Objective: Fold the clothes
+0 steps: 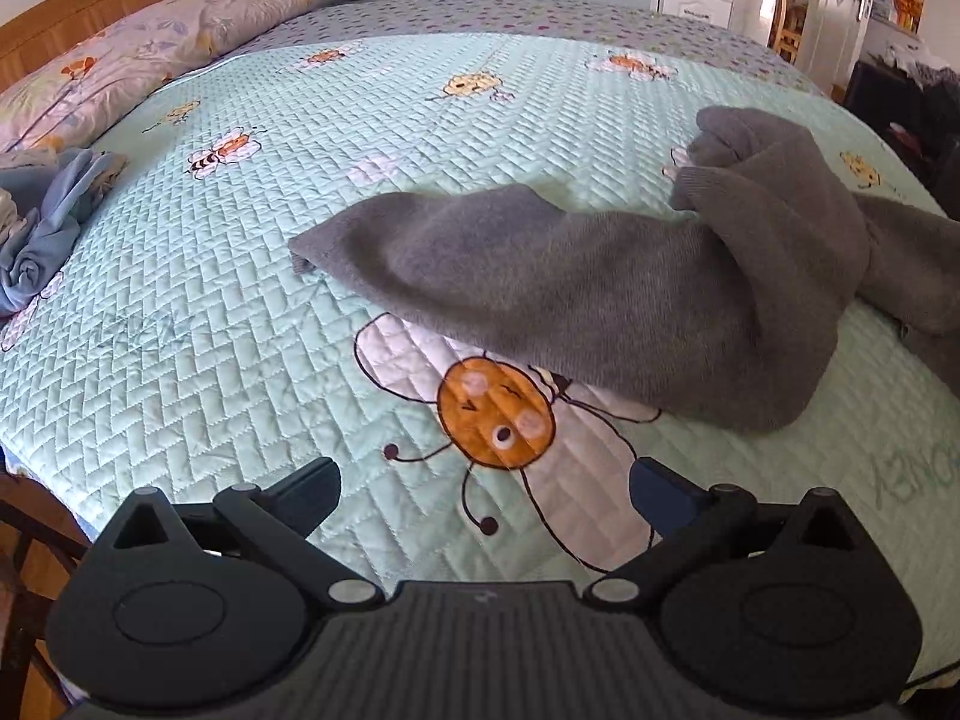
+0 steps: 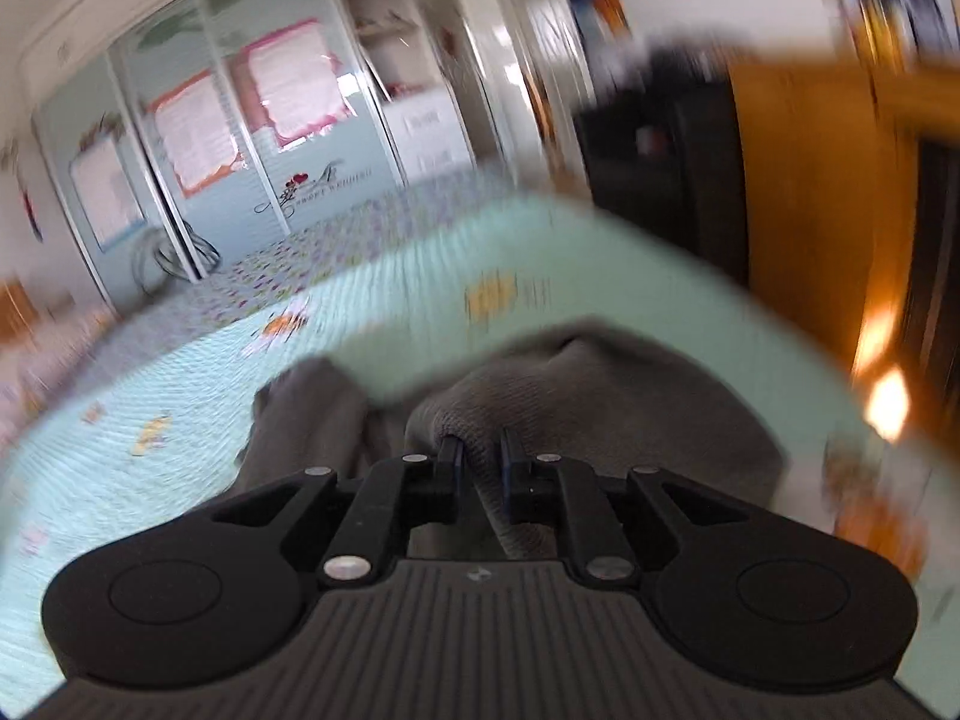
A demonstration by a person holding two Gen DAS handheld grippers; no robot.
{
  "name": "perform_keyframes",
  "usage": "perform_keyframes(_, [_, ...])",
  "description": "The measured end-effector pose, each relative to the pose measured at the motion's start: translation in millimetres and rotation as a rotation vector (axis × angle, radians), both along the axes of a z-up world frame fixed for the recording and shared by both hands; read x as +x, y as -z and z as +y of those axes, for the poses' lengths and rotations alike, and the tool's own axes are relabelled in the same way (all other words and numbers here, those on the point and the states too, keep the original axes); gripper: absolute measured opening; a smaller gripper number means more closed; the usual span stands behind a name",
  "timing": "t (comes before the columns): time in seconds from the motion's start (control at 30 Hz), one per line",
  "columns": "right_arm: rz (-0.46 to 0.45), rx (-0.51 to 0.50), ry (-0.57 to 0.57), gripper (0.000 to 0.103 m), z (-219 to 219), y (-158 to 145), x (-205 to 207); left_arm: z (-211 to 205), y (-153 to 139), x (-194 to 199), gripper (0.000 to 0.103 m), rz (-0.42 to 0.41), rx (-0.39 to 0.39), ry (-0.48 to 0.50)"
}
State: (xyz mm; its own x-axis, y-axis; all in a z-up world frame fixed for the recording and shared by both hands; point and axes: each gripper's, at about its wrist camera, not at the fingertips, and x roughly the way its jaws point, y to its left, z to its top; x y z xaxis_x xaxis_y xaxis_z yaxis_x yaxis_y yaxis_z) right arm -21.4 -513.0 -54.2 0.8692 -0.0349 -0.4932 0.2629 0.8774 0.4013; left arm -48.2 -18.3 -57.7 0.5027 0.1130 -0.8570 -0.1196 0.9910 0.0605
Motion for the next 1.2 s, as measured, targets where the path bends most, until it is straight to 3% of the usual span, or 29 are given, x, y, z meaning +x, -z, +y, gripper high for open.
perform_keyframes(0.2, [-0.146, 0.168, -0.093, 0.026, -3, 37, -53, -20, 5, 10, 0.102, 0.013, 0.011, 0.03])
perform_keyframes(0.37, [-0.171, 0.046, -0.286, 0.032, 50, 35, -39, -35, -7, 38, 0.097, -0.054, -0.015, 0.051])
perform_keyframes(0.43, [-0.166, 0.011, -0.341, 0.039, 65, 32, -27, -39, -14, 55, 0.096, -0.088, -0.046, 0.061])
perform_keyframes(0.47, [-0.167, 0.0, -0.349, 0.042, 69, 36, -21, -41, -16, 63, 0.096, -0.101, -0.062, 0.07])
perform_keyframes(0.53, [-0.164, -0.029, -0.328, 0.06, 72, 49, -7, -46, -19, 81, 0.097, -0.125, -0.089, 0.089])
perform_keyframes(0.57, [-0.165, -0.045, -0.309, 0.062, 71, 57, -2, -51, -18, 90, 0.097, -0.129, -0.083, 0.099])
perform_keyframes(0.67, [-0.144, -0.104, -0.285, 0.063, 78, 82, 1, -63, -9, 111, 0.097, -0.13, -0.055, 0.122])
perform_keyframes(0.73, [-0.097, -0.054, -0.302, 0.062, 75, 89, 11, -69, 2, 125, 0.095, -0.102, -0.083, 0.14])
perform_keyframes(0.93, [-0.13, 0.029, -0.318, 0.063, 65, 87, 11, -86, 35, 157, 0.079, 0.013, -0.198, 0.108])
perform_keyframes(1.0, [-0.134, 0.053, -0.322, 0.063, 63, 87, 12, -94, 37, 159, 0.073, 0.012, -0.183, 0.112])
perform_keyframes(1.2, [-0.142, 0.092, -0.325, 0.063, 61, 90, 22, -103, 32, 157, 0.031, 0.001, -0.224, 0.142])
